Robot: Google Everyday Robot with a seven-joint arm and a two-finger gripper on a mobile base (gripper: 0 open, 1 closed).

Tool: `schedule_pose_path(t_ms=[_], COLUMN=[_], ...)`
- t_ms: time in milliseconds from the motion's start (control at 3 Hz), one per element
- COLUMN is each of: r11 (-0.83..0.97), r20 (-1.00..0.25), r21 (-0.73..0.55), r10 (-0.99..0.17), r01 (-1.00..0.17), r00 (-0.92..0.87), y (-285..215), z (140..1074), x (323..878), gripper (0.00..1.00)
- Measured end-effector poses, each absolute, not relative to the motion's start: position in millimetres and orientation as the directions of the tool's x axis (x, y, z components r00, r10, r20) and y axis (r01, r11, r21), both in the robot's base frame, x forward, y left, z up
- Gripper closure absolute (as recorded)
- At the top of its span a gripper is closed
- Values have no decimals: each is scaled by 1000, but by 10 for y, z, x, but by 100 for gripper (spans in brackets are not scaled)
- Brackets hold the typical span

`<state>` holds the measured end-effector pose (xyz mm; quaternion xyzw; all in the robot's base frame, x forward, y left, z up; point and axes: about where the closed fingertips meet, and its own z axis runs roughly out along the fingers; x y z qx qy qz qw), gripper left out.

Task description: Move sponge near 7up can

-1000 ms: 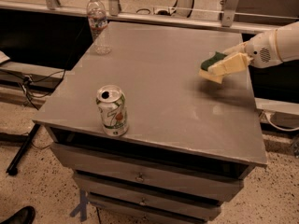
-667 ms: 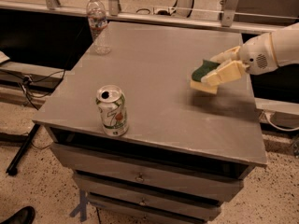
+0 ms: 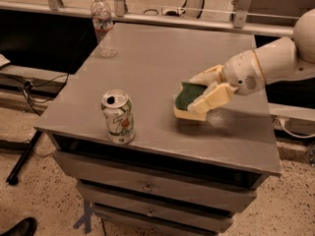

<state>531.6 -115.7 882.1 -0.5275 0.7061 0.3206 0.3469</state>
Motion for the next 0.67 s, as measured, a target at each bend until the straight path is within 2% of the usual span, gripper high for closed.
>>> schedule_pose_path(t_ms=[667], r11=[123], r20=[-839], r21=[77], r10=[-528], r01=[-989], r00=[-131], y=[-640], z=[8732], x=[5072], gripper=[100])
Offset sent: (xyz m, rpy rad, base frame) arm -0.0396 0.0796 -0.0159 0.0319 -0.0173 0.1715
